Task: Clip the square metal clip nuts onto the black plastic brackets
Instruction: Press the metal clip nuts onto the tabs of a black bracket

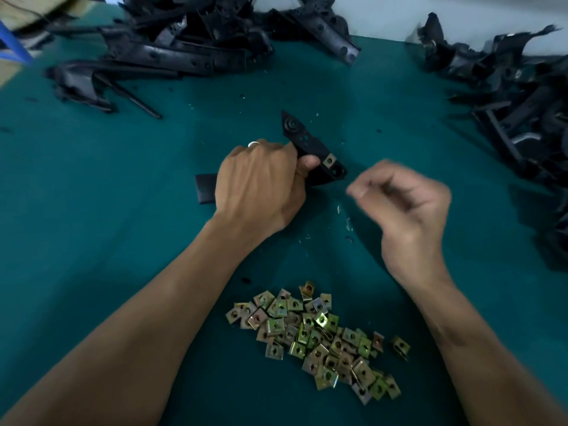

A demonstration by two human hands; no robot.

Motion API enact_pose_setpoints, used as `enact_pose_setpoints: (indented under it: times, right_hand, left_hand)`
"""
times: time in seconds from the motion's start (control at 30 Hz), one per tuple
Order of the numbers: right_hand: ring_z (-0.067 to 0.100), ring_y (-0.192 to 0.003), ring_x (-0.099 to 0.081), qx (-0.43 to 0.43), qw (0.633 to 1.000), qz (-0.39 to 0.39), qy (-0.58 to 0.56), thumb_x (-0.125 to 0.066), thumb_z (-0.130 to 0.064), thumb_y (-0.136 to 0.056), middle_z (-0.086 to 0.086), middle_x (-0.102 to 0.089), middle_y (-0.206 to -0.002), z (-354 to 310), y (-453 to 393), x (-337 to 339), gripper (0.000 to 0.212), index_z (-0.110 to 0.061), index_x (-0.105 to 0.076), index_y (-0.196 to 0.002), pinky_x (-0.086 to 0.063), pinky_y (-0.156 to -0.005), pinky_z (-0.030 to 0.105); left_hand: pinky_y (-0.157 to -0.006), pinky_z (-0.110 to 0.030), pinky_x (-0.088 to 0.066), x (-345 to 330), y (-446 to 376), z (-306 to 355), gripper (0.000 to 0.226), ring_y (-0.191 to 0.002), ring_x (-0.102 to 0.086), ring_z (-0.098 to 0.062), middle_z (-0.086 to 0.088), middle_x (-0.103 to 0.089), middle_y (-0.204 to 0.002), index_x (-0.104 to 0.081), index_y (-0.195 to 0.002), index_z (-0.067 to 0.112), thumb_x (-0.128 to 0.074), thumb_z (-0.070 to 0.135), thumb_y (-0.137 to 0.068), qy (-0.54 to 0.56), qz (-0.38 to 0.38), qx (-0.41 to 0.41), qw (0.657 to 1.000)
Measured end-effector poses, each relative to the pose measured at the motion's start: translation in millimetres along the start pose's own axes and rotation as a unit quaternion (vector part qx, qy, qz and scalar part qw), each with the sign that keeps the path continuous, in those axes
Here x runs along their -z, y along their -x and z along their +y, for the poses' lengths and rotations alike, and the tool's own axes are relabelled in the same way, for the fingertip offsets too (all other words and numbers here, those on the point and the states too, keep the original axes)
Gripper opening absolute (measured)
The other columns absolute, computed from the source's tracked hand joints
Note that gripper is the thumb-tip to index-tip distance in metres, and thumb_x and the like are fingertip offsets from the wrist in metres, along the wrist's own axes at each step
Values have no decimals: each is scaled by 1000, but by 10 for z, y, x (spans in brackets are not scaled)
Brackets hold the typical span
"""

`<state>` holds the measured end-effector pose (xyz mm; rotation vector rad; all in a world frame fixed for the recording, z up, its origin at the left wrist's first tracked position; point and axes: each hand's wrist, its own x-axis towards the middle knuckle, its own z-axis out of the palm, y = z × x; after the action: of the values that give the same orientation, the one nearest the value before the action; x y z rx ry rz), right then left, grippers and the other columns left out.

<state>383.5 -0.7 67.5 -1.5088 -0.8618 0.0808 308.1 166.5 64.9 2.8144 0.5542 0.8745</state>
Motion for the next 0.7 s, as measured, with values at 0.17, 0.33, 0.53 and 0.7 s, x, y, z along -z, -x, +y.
enact_pose_setpoints:
  times: [0.17, 0.33, 0.53, 0.7]
  right_hand:
    - [18, -93, -61, -73, 928, -342, 129, -75, -17, -81, -8, -64, -95, -134, 215, 138, 33, -28, -77, -113, -44, -78, 33]
    - [17, -105, -57, -46, 909, -366, 195, -80, -16, -84, -11, -58, -100, -246, 241, 73, 19, -29, -80, -97, -42, -91, 35]
    - [20, -104, -56, -37, 911, -372, 174, -74, -23, -88, -12, -61, -99, -215, 250, 54, 5, -25, -72, -91, -40, -88, 30]
    - [25, -93, -66, -119, 950, -288, -14, -74, -26, -86, 3, -70, -100, -161, 181, 183, 10, -21, -72, -95, -52, -80, 35]
  left_hand:
    - [-62, -34, -25, 3, 0, 9, 43, -66, -58, -38, -15, -64, -72, -43, -69, 17, -41, 42, -104, 11, 18, -3, 1000]
    - [-65, -35, -26, -18, -9, 9, 44, -72, -58, -36, -12, -64, -74, -35, -69, 18, -31, 43, -105, 30, 19, -4, 999]
    - [-64, -34, -27, -23, -10, -8, 44, -69, -56, -35, -9, -63, -69, -33, -66, 18, -33, 40, -105, 44, 32, -5, 999]
    - [-63, -34, -28, -21, -19, -5, 44, -66, -55, -34, -8, -60, -66, -30, -65, 20, -35, 38, -104, 42, 37, -10, 998]
